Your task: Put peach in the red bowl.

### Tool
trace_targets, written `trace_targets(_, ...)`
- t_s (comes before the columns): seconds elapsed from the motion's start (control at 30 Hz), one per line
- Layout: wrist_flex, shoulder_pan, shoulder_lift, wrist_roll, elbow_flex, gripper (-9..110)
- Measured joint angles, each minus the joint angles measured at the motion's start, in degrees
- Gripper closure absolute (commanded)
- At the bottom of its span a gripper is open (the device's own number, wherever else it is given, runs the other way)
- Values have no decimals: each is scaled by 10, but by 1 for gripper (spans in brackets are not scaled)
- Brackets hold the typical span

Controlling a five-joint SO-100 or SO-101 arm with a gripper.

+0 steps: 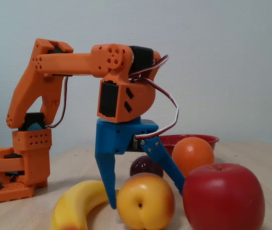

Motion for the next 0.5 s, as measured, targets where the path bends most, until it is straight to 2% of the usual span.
trace_targets(0.5, -25, 40, 0, -139, 1, 58)
